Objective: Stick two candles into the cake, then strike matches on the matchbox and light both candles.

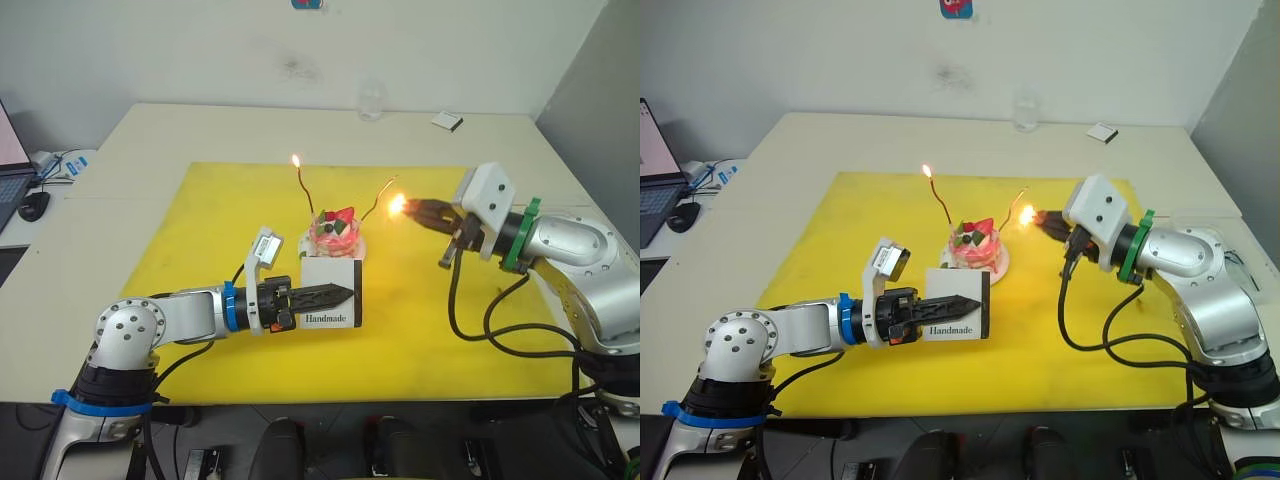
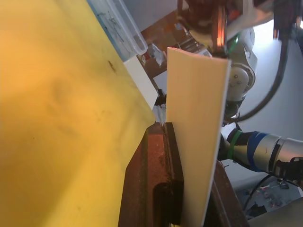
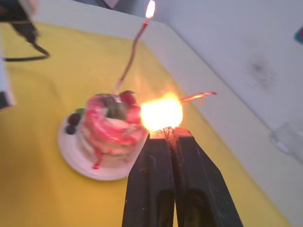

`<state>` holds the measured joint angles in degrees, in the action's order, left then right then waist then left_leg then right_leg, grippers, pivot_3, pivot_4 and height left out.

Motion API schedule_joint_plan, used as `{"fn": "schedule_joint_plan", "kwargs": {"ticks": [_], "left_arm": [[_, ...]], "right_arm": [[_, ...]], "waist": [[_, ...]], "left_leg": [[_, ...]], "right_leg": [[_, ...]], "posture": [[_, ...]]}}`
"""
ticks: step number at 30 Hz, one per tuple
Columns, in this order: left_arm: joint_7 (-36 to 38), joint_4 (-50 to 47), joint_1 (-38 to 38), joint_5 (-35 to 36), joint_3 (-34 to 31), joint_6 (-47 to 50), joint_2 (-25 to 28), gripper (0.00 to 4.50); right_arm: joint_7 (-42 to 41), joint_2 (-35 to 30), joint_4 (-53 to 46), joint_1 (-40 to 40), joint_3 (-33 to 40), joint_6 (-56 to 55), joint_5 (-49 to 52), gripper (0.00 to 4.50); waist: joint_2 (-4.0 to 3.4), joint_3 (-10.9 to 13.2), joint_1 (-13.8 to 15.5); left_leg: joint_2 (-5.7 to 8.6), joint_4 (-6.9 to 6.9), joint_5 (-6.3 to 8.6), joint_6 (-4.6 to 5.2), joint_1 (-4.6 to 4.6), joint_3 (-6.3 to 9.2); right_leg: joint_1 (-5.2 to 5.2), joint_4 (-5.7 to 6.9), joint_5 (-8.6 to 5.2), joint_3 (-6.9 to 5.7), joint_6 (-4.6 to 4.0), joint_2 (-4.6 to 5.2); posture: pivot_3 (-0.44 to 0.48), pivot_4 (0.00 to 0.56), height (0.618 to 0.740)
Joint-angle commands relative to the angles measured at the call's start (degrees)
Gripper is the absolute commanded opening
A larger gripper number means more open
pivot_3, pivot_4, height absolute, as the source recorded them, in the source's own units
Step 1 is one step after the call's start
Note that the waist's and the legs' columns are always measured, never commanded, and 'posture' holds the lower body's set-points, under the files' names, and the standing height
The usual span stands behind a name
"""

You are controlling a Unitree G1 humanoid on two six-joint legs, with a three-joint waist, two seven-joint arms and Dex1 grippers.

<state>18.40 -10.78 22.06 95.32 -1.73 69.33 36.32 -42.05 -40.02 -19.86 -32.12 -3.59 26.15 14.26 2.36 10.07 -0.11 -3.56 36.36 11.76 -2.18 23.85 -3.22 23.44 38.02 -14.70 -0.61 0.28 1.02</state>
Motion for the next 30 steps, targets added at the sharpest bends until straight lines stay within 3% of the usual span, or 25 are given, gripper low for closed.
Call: {"fn": "schedule_joint_plan", "kwargs": {"ticks": [1,9,30], "left_arm": [[1.2,-1.3,0.7,0.1,-0.5,0.0,0.0,0.00],[1.0,-2.1,0.1,0.3,-0.7,-0.1,-0.1,0.00],[0.7,-1.9,0.8,0.4,-0.5,-0.4,-0.8,0.00]], "right_arm": [[1.0,0.8,1.1,-2.6,0.2,-3.1,-2.2,0.05],[0.5,3.1,2.2,-4.3,-0.2,-4.0,-3.3,0.05],[-0.3,1.8,1.5,-1.0,0.0,-3.7,-5.1,0.05]], "waist": [[0.00,0.0,0.0],[0.00,0.0,0.0],[0.00,0.0,0.0]], "left_leg": [[0.00,-0.02,0.00,0.00,0.02,-0.01],[-0.02,-0.08,0.00,0.00,0.02,0.00],[-0.02,-0.07,0.00,0.00,0.01,-0.01]], "right_leg": [[0.03,-0.01,0.00,0.00,0.00,0.00],[0.06,0.01,-0.02,-0.01,0.02,-0.01],[0.06,0.01,-0.02,0.00,0.02,0.00]], "posture": [[0.000,0.150,0.740],[0.000,0.150,0.740],[0.000,0.150,0.740]]}}
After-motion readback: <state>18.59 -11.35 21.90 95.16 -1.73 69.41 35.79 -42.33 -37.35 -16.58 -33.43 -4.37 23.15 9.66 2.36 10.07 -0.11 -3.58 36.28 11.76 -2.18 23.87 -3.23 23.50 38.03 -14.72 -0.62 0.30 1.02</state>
